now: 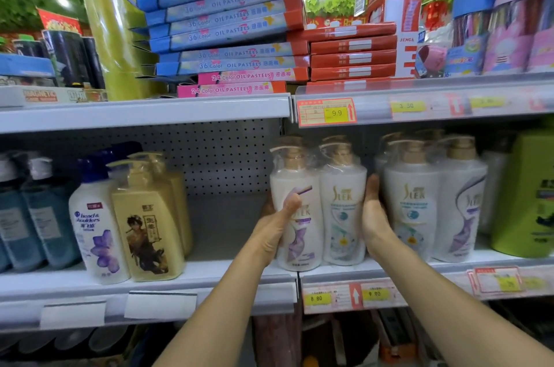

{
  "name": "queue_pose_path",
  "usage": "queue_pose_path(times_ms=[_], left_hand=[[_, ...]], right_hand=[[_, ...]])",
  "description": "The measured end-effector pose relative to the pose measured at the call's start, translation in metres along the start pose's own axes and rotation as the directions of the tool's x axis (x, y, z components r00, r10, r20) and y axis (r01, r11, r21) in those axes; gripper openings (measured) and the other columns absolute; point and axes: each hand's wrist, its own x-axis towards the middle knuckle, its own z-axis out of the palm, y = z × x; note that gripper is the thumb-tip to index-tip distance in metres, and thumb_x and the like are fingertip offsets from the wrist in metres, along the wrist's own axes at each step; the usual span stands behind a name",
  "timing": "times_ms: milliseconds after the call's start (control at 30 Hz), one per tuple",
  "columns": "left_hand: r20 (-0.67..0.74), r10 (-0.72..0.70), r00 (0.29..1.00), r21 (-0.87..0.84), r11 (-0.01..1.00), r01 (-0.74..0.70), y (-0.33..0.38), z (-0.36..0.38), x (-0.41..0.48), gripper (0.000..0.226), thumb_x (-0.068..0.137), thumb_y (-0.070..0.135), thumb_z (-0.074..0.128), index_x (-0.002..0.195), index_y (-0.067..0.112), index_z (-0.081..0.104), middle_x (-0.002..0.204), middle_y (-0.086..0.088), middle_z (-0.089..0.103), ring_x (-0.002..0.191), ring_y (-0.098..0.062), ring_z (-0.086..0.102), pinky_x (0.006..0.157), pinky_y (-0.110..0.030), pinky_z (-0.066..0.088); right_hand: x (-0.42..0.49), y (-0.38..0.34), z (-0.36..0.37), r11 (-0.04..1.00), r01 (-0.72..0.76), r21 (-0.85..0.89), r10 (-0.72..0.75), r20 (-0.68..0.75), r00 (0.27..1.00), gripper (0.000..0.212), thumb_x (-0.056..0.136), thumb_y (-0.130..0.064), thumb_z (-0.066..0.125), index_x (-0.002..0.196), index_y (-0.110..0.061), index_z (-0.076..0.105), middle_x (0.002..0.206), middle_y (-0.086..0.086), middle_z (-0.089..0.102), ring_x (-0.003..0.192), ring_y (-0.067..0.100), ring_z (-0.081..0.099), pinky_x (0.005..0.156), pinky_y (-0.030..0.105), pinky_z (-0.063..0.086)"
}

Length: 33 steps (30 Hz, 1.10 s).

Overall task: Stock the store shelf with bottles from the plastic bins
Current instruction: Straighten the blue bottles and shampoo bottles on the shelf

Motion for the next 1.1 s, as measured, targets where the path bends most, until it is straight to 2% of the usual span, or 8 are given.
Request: queue_pose_path(times_ms=[100, 233, 333, 467, 700, 833, 967, 1100], left_hand=[[-0.007, -0.002, 1.000, -0.030, 1.000, 0.001, 0.002, 0.002, -0.001, 0.124, 0.020, 0.080, 0.083, 0.120, 0.008, 0.070, 0.084, -0.008, 0.077, 0.069, -0.019, 0.073, 0.062, -0.028, 0.058], [-0.026, 0.063, 0.998, -0.013, 0.998, -0.063, 0.005, 0.007, -0.007, 0.097, 0.052, 0.071, 0.084, 0.122, 0.007, 0.066, 0.098, -0.013, 0.077, 0.094, -0.026, 0.074, 0.080, -0.035, 0.062], [-0.030, 0.080, 0.996, 0.032, 0.996, -0.079, 0.008, 0.010, -0.014, 0.085, 0.052, 0.067, 0.078, 0.111, 0.006, 0.072, 0.098, -0.015, 0.077, 0.096, -0.031, 0.074, 0.091, -0.046, 0.058], [-0.018, 0.089, 0.996, 0.127, 0.988, -0.086, 0.020, 0.003, -0.018, 0.085, 0.053, 0.068, 0.080, 0.101, -0.002, 0.074, 0.092, -0.021, 0.076, 0.092, -0.040, 0.073, 0.089, -0.049, 0.058], [-0.054, 0.086, 0.995, 0.082, 0.993, -0.082, 0.024, -0.044, -0.021, 0.073, 0.036, 0.066, 0.085, 0.080, 0.009, 0.078, 0.090, -0.020, 0.076, 0.083, -0.031, 0.075, 0.088, -0.049, 0.057], [-0.094, 0.093, 0.991, 0.057, 0.995, -0.088, 0.022, -0.063, -0.020, 0.101, 0.017, 0.077, 0.085, 0.087, 0.006, 0.075, 0.090, -0.019, 0.076, 0.081, -0.029, 0.076, 0.082, -0.043, 0.057], [-0.146, 0.136, 0.980, 0.083, 0.989, -0.125, 0.016, -0.062, -0.023, 0.107, 0.022, 0.080, 0.084, 0.091, -0.001, 0.073, 0.091, -0.022, 0.075, 0.088, -0.034, 0.074, 0.084, -0.045, 0.059], [-0.184, 0.144, 0.972, 0.085, 0.988, -0.130, 0.007, -0.058, -0.029, 0.075, 0.038, 0.063, 0.088, 0.072, 0.002, 0.060, 0.058, -0.014, 0.056, 0.047, -0.019, 0.053, 0.047, -0.024, 0.043]], right_hand=[[0.000, -0.002, -0.002, 1.000, -0.007, 0.022, 0.006, 0.031, 0.999, 0.068, 0.098, -0.064, 0.027, 0.142, -0.017, 0.048, 0.145, 0.012, 0.050, 0.135, 0.031, 0.045, 0.113, 0.041, 0.032], [-0.003, -0.003, -0.002, 0.998, -0.015, 0.053, 0.014, 0.033, 0.999, 0.066, 0.098, -0.064, 0.029, 0.140, -0.018, 0.050, 0.142, 0.011, 0.053, 0.131, 0.030, 0.048, 0.110, 0.040, 0.036], [-0.006, -0.004, 0.001, 0.995, -0.019, 0.093, 0.015, 0.039, 0.999, 0.068, 0.094, -0.069, 0.030, 0.133, -0.018, 0.054, 0.128, 0.005, 0.059, 0.123, 0.029, 0.054, 0.106, 0.040, 0.041], [-0.001, 0.013, 0.006, 0.992, -0.085, 0.097, 0.079, 0.065, 0.995, 0.119, 0.046, -0.106, 0.031, 0.125, -0.023, 0.064, 0.122, 0.007, 0.068, 0.112, 0.027, 0.063, 0.106, 0.052, 0.045], [-0.034, 0.003, 0.036, 0.996, -0.081, -0.045, 0.088, 0.200, 0.976, 0.067, 0.096, -0.068, 0.016, 0.081, -0.027, 0.066, 0.075, -0.006, 0.065, 0.074, 0.009, 0.059, 0.087, 0.034, 0.046], [-0.043, 0.003, 0.050, 0.995, -0.068, -0.077, 0.087, 0.276, 0.957, 0.069, 0.093, -0.070, 0.012, 0.100, -0.027, 0.066, 0.098, 0.004, 0.070, 0.088, 0.017, 0.064, 0.089, 0.035, 0.046], [-0.043, 0.008, 0.053, 0.986, -0.109, -0.128, 0.140, 0.262, 0.955, 0.104, 0.061, -0.091, 0.014, 0.120, -0.024, 0.067, 0.122, 0.009, 0.068, 0.115, 0.029, 0.062, 0.108, 0.052, 0.042], [-0.040, 0.015, 0.059, 0.987, -0.112, -0.112, 0.135, 0.225, 0.965, 0.122, 0.044, -0.103, 0.012, 0.119, -0.025, 0.068, 0.119, 0.009, 0.070, 0.112, 0.029, 0.063, 0.108, 0.053, 0.043]])
